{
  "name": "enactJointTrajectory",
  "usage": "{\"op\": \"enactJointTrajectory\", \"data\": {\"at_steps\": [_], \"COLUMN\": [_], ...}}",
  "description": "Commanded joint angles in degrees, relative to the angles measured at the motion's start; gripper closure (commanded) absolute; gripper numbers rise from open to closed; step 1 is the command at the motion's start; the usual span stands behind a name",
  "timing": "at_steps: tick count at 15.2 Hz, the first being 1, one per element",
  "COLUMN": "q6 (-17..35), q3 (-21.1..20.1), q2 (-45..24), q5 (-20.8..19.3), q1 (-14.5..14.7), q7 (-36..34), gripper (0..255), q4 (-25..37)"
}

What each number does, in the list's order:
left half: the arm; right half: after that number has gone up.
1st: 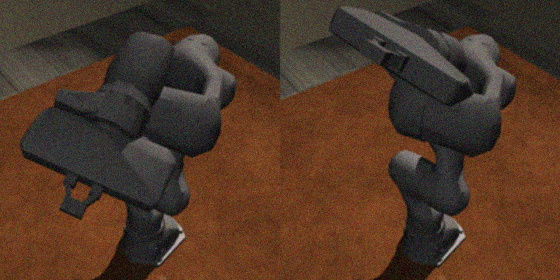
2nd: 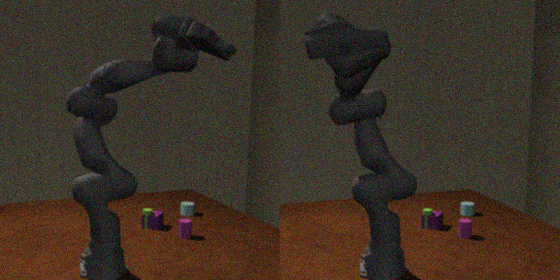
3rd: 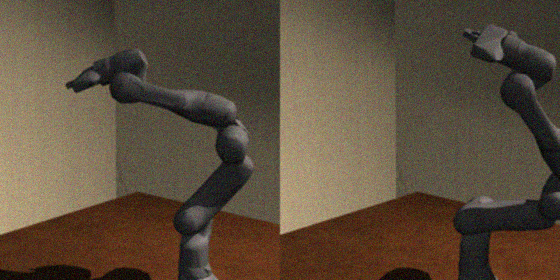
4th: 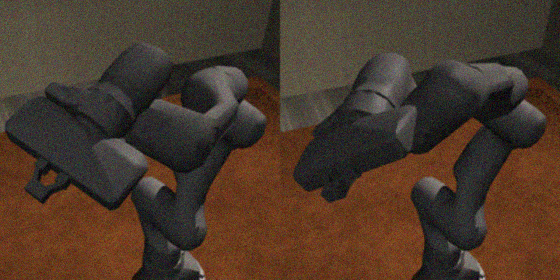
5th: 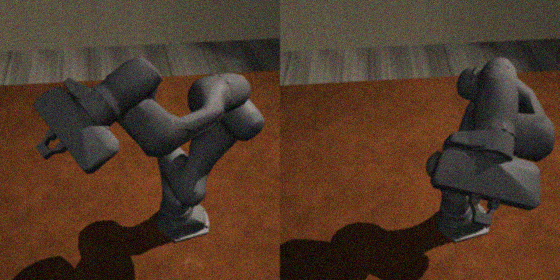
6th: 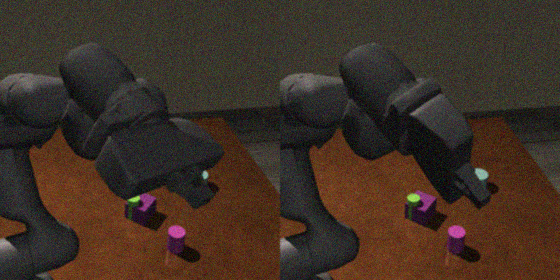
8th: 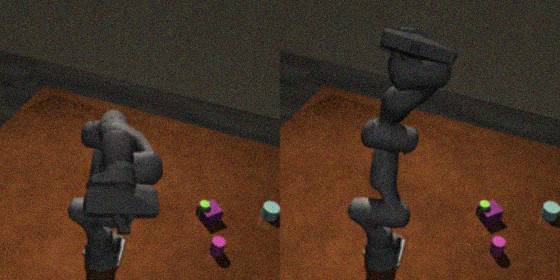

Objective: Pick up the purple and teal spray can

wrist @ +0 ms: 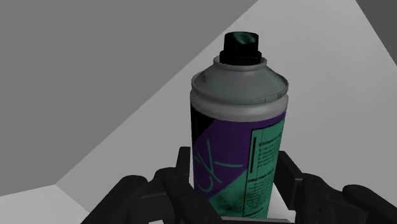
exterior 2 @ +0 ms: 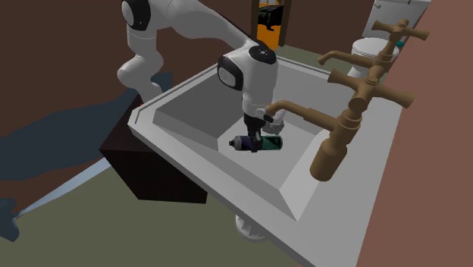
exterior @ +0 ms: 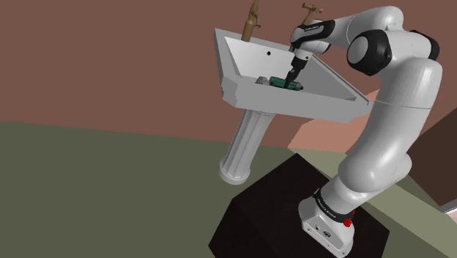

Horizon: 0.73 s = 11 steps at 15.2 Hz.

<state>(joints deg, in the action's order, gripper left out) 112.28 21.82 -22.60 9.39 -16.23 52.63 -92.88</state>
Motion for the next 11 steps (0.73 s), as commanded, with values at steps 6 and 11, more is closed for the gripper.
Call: {"op": "enactJointTrajectory", "data": {"at_steps": [6, 11], "q6": [-4.6, -6.9], "q3": [0.3, 0.4], "q2": [1.6, 2.0], "q5": [-0.8, -1.0], "q1": [0.1, 0.1], "q7": [-0.6, -0.8], "gripper": [255, 255], "q4": [3.1, 5.0]}}
